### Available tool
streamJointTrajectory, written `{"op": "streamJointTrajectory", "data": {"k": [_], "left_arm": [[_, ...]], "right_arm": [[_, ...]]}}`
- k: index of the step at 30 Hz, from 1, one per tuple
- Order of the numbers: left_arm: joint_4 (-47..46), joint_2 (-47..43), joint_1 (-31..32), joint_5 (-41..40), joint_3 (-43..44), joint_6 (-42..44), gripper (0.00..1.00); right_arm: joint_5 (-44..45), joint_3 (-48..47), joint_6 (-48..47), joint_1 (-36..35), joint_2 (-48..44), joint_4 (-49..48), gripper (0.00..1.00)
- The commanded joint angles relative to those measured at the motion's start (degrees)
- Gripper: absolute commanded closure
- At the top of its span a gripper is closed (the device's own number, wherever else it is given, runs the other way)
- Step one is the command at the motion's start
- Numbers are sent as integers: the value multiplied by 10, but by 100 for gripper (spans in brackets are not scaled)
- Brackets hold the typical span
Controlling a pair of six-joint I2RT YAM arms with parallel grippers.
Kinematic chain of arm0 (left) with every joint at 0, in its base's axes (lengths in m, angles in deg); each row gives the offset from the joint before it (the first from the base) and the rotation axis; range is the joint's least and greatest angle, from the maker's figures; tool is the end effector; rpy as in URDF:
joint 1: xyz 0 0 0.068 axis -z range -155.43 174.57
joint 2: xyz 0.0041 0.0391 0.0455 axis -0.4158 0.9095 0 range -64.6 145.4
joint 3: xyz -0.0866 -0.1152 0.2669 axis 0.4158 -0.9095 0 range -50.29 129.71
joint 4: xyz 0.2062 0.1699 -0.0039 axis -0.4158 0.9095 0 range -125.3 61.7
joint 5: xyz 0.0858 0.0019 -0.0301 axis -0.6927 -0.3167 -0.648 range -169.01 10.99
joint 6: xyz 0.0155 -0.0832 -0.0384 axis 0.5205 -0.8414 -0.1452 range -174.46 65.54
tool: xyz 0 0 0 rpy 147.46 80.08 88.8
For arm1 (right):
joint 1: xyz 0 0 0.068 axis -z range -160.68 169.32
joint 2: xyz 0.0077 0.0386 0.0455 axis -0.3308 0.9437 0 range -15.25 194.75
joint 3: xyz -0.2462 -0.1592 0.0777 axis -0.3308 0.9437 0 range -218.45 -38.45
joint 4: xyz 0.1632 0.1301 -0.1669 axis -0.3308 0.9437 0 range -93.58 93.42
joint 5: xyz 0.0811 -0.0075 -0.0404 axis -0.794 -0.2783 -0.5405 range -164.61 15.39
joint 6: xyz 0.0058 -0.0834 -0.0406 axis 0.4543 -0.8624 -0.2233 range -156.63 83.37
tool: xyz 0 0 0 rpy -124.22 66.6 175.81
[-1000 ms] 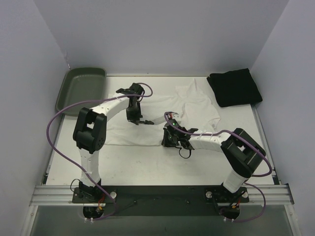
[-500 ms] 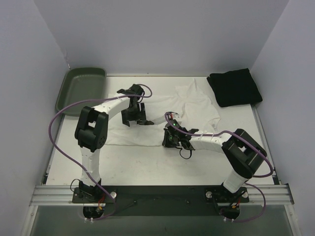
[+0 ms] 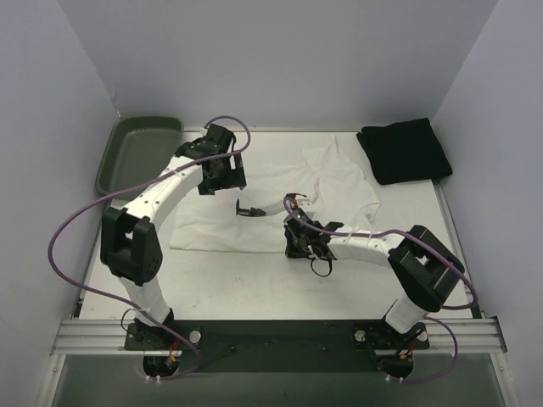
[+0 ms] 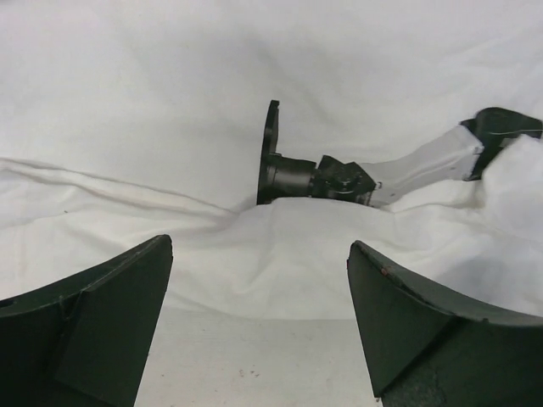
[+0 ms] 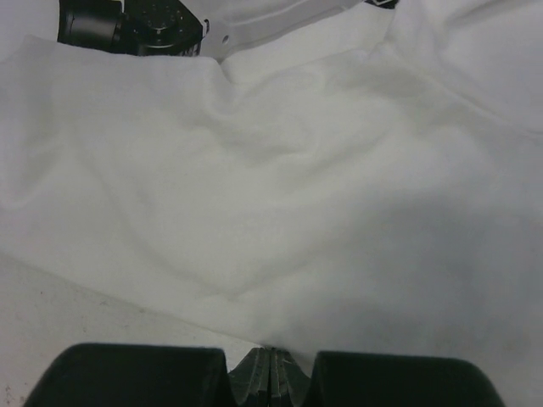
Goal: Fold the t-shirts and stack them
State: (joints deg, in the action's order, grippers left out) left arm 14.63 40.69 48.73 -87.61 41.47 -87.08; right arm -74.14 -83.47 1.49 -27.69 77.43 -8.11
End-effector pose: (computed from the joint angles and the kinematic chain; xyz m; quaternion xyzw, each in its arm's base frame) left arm 0.3940 -0.1631 0.2579 -0.0887 0.9666 -0.0447 0.2361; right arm 0.2476 0.2646 0.1555 -0.0694 0.9149 0.2663 0.2954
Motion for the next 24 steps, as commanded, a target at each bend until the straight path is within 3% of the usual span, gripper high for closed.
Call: {"op": "streamJointTrajectory", "data": {"k": [1, 8, 24], "left_arm": [[-8, -82, -3, -6, 13, 6, 6], [-47, -156, -3, 9, -40, 3, 6], [-84, -233, -3, 17, -120, 1, 6]], "right_arm": [[38, -32, -15, -7, -36, 63, 100], [86, -65, -25, -21, -75, 115, 100], [133, -92, -41, -39, -136, 167, 98]]}}
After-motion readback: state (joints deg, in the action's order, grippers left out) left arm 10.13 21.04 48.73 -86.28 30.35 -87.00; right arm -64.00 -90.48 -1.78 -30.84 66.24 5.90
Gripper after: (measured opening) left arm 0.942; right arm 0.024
